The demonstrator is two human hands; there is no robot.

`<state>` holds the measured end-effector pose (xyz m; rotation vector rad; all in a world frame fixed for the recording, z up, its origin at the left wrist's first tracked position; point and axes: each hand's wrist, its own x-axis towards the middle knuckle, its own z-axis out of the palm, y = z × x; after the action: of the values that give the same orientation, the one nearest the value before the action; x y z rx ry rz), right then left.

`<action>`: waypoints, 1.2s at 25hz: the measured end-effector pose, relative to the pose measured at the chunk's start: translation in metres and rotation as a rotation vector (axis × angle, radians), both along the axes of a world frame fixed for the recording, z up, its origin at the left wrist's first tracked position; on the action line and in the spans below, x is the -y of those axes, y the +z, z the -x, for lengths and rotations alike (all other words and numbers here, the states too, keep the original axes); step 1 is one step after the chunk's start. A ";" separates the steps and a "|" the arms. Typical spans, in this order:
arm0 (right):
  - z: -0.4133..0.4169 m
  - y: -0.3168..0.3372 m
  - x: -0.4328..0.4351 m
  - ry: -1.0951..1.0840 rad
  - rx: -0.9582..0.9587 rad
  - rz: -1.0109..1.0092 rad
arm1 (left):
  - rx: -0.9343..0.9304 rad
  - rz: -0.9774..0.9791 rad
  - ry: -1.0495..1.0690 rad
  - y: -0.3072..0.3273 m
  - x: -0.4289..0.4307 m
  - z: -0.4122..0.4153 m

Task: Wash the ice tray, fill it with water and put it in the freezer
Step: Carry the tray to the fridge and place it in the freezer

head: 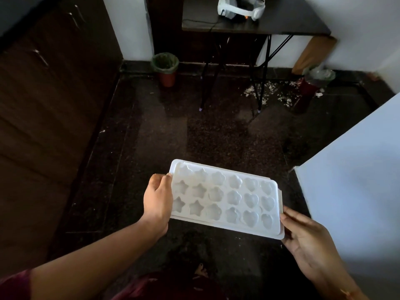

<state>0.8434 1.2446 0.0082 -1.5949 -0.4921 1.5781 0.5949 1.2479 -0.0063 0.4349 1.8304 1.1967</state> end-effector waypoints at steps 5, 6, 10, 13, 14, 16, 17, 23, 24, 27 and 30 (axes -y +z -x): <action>-0.007 0.003 0.005 -0.020 -0.042 -0.022 | 0.003 0.010 0.001 0.000 0.003 -0.007; -0.007 0.004 0.003 -0.024 -0.045 -0.029 | 0.009 0.013 0.006 0.001 0.004 -0.008; -0.005 0.010 -0.001 -0.014 -0.082 -0.063 | 0.004 -0.008 0.031 0.005 0.002 -0.001; -0.007 0.010 0.001 -0.001 -0.102 -0.073 | 0.009 -0.006 0.028 0.005 0.003 0.002; -0.008 0.009 0.000 0.002 -0.108 -0.069 | 0.014 -0.008 0.029 0.005 0.004 0.002; -0.009 0.007 0.000 0.003 -0.132 -0.059 | 0.022 -0.012 0.025 0.005 0.006 0.001; -0.009 0.006 0.000 0.006 -0.147 -0.058 | 0.023 -0.011 0.026 0.005 0.006 0.001; -0.014 0.001 0.014 -0.015 -0.158 -0.022 | 0.040 0.003 -0.039 0.002 0.006 0.001; -0.014 -0.004 0.020 -0.061 -0.152 -0.025 | 0.041 0.003 -0.066 0.003 0.004 0.000; -0.005 -0.008 0.021 -0.165 -0.147 -0.058 | 0.027 -0.008 -0.102 0.004 0.000 0.003; 0.008 -0.010 0.029 -0.174 -0.111 -0.071 | 0.036 -0.024 -0.128 0.005 -0.002 0.017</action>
<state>0.8351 1.2158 -0.0015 -1.4481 -0.3364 1.4919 0.5780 1.2498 -0.0013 0.5329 1.7327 1.1331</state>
